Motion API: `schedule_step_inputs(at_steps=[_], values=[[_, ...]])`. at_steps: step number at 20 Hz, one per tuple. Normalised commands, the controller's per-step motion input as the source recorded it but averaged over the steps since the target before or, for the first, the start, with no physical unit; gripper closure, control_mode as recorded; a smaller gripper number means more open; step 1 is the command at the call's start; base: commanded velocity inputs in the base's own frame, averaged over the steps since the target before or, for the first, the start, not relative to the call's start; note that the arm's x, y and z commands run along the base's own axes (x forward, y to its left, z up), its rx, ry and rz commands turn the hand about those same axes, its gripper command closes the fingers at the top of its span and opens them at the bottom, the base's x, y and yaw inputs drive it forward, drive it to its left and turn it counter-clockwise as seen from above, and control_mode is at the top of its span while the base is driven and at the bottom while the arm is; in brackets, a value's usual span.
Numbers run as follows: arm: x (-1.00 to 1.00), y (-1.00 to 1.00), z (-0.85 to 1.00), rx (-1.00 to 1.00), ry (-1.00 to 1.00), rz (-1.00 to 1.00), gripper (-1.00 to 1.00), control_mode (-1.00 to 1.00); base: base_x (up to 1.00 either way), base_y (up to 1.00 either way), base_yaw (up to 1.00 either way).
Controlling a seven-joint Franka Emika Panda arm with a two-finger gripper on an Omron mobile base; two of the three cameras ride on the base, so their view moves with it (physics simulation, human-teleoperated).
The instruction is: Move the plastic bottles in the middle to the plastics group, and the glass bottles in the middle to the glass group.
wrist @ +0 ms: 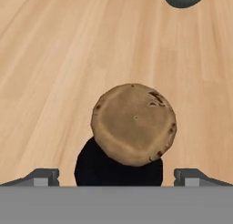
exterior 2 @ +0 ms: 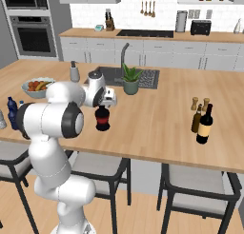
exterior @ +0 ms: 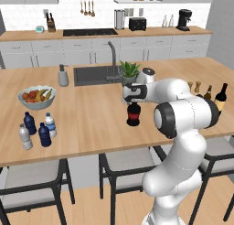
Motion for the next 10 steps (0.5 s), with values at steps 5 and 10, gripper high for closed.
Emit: schedule_step_inputs(at_steps=[5,10], values=[[0.00,0.00,-0.02,0.00,-0.08,0.03,-1.00,-1.00,0.00,0.00,0.00],[0.10,0.00,0.00,0.00,-0.02,0.00,-1.00,-1.00,0.00,0.00,0.00]])
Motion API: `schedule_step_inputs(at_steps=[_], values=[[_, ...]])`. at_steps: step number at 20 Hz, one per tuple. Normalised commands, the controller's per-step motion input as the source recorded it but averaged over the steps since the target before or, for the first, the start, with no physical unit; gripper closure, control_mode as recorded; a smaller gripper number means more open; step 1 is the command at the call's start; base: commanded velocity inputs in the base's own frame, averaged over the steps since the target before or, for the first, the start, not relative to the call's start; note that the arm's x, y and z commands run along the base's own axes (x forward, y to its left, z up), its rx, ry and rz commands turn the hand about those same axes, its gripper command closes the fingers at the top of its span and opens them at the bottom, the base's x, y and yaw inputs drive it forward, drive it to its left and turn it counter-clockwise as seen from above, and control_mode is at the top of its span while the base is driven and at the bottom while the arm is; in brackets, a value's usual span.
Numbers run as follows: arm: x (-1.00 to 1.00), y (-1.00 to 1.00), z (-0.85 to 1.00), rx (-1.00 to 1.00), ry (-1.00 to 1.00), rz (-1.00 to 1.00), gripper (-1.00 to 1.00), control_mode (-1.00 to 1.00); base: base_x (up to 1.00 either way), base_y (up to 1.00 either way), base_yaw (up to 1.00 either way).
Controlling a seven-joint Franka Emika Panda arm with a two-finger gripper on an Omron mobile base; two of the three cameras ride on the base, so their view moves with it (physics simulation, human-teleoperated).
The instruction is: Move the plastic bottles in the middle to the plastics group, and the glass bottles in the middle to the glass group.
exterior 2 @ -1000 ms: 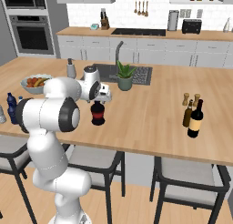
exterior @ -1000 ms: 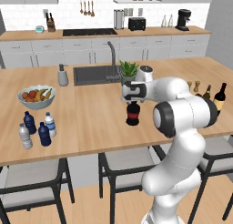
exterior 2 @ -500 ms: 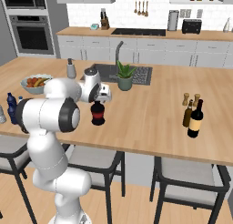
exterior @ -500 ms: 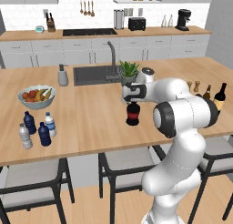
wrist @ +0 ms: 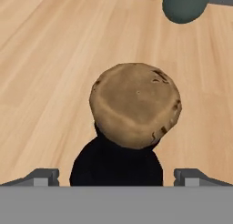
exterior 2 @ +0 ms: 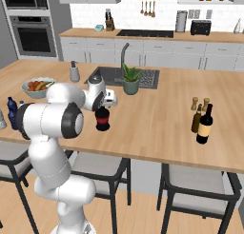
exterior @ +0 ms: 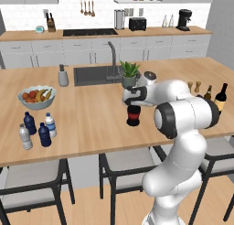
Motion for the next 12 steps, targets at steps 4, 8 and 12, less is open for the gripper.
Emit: schedule_step_inputs(at_steps=[4,8,12], values=[[0.16,0.00,0.00,0.00,0.00,0.00,-1.00,-1.00,0.00,0.00,0.00],[0.09,0.00,0.00,0.00,-0.01,0.00,-1.00,-1.00,0.00,0.00,0.00],[0.00,0.00,0.00,0.00,0.00,0.00,1.00,-1.00,0.00,0.00,0.00]])
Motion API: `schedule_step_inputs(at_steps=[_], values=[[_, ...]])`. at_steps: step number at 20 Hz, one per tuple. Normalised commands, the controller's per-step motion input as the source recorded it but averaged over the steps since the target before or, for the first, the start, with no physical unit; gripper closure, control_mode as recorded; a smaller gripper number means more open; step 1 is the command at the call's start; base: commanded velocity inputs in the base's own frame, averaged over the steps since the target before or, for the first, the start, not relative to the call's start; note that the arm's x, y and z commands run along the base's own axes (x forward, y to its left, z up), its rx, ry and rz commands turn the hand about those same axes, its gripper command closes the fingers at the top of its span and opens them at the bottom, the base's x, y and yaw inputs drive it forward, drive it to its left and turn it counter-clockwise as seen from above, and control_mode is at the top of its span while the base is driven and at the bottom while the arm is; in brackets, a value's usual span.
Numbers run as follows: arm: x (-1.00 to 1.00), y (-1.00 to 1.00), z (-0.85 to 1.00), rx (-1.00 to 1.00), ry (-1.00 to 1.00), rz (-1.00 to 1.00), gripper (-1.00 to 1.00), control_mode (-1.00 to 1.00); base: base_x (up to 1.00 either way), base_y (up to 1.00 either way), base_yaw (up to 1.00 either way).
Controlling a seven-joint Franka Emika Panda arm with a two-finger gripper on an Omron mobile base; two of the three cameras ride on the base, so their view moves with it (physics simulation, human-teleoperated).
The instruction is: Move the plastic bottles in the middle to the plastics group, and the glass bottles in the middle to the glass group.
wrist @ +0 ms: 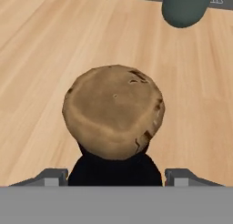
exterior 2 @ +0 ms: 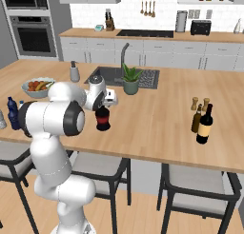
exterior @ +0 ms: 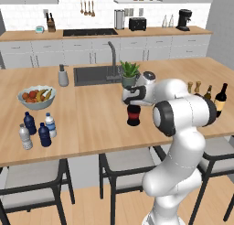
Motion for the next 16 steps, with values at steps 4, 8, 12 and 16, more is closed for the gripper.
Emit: schedule_step_inputs(at_steps=[4,8,12,16], values=[[-0.02,0.00,0.00,0.00,-0.06,0.00,1.00,-1.00,0.00,0.00,0.00],[-0.14,-0.24,0.14,0.00,-0.04,-0.01,1.00,-1.00,0.00,0.00,0.00],[-0.18,-0.89,0.41,0.00,0.00,-0.16,1.00,-1.00,0.00,0.00,0.00],[-0.06,-1.00,0.34,0.01,0.00,-0.26,1.00,-1.00,0.00,0.00,0.00]])
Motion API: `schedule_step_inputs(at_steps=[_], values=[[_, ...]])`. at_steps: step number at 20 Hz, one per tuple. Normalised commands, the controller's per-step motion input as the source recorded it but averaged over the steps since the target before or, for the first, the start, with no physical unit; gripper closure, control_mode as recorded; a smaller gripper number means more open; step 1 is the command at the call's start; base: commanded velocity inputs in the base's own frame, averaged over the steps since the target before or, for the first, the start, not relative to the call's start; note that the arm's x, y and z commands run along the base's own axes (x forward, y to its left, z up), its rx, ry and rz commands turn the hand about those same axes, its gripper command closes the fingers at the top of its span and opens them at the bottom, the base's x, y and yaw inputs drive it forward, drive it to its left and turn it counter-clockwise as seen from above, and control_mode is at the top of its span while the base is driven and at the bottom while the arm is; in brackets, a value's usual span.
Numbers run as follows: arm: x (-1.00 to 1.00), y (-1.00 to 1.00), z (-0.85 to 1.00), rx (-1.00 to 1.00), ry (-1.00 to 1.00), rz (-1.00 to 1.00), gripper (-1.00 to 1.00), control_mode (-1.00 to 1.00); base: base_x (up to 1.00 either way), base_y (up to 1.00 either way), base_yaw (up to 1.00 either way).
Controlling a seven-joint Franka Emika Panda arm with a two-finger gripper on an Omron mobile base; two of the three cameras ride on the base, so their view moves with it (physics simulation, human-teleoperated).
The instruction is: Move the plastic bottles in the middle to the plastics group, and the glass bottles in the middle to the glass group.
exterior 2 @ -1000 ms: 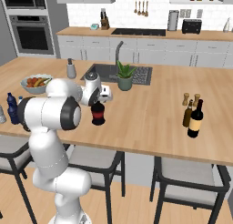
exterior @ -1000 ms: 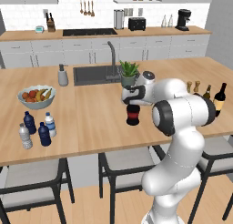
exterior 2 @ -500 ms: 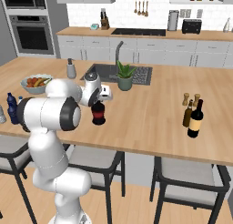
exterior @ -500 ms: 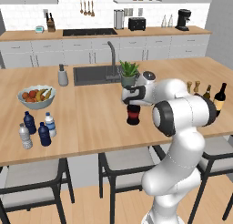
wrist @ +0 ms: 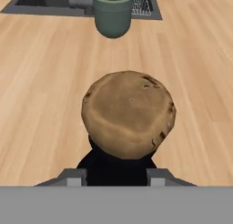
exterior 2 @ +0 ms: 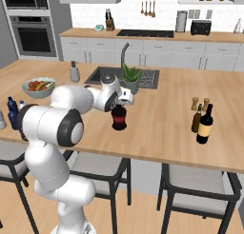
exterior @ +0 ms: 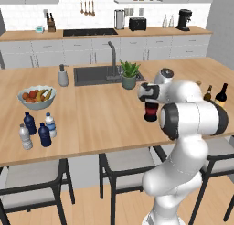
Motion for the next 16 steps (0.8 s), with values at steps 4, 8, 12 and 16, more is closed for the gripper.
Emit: schedule_step_inputs(at_steps=[4,8,12,16], values=[[0.00,-1.00,0.05,0.02,0.00,-0.33,1.00,-1.00,0.00,0.00,0.00],[-0.02,-1.00,-0.01,0.03,-0.01,-0.35,1.00,-1.00,0.00,0.00,0.00],[-0.06,-1.00,0.00,0.05,-0.10,-0.34,1.00,-1.00,0.00,0.00,0.00],[0.00,-1.00,0.00,0.08,-0.17,-0.32,1.00,-1.00,0.00,0.00,0.00]])
